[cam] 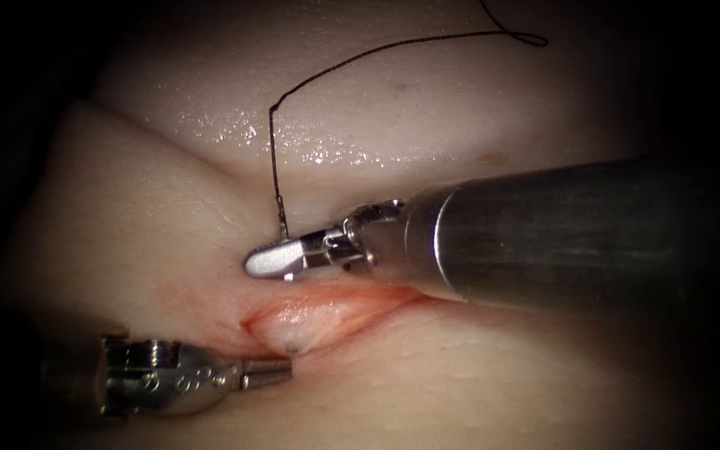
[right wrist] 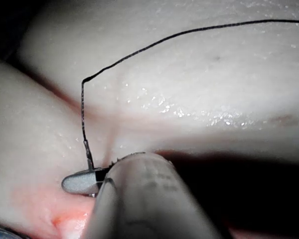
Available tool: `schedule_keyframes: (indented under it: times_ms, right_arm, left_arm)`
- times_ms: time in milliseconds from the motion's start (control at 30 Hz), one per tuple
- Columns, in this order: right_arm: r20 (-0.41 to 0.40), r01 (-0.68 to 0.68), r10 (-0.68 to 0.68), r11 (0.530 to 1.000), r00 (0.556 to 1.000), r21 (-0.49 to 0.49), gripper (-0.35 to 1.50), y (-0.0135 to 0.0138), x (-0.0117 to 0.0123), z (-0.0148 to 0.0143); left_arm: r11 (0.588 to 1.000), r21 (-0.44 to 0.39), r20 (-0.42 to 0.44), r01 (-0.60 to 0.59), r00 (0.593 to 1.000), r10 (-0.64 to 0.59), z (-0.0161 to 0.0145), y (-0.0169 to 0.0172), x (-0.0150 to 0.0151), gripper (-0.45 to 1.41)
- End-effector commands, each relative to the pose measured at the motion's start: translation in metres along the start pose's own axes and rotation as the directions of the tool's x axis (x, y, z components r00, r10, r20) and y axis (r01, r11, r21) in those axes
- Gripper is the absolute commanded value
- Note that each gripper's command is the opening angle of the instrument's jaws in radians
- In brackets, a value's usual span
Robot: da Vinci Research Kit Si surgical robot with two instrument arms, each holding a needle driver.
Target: Wound Closure
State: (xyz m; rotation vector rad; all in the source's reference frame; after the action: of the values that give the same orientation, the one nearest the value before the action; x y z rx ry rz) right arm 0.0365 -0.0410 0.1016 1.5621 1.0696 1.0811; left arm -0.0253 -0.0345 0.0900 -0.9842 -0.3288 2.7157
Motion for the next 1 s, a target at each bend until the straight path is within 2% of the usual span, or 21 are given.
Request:
schedule_keyframes:
  times_ms: [33, 200, 367, 467, 733, 1000]
  right_arm:
    - [-0.001, 0.0, 0.0, 1.0, 1.0, 0.0, -0.35, 0.0007, 0.0001, 0.0005]
    - [-0.045, -0.008, 0.009, 1.0, 0.999, 0.028, -0.33, 0.001, 0.0009, 0.0001]
    - [-0.098, 0.084, -0.083, 0.996, 0.992, 0.0, 0.79, 0.0017, 0.0027, -0.0004]
    - [-0.136, 0.133, -0.136, 0.991, 0.981, -0.031, 1.1, 0.0024, 0.0042, -0.001]
    - [-0.168, 0.345, -0.356, 0.934, 0.919, -0.094, 1.16, 0.0036, 0.0074, -0.0025]
    - [-0.17, 0.468, -0.485, 0.874, 0.858, -0.13, 1.16, 0.0038, 0.0083, -0.003]
  left_arm:
    - [1.0, -0.002, -0.001, 0.0, 1.0, 0.0, 0.0008, 0.0005, -0.0001, -0.45]
    - [1.0, -0.002, 0.0, 0.001, 1.0, -0.001, 0.0008, 0.0005, -0.0001, -0.45]
    - [1.0, -0.002, 0.0, 0.001, 1.0, -0.001, 0.0008, 0.0005, -0.0001, -0.45]
    - [1.0, -0.001, 0.0, 0.001, 1.0, -0.001, 0.0008, 0.0006, -0.0001, -0.45]
    - [1.0, -0.001, 0.0, 0.001, 1.0, -0.001, 0.0008, 0.0007, 0.0, -0.45]
    - [1.0, -0.002, 0.0, 0.001, 1.0, -0.001, 0.0007, 0.0007, -0.0001, -0.45]
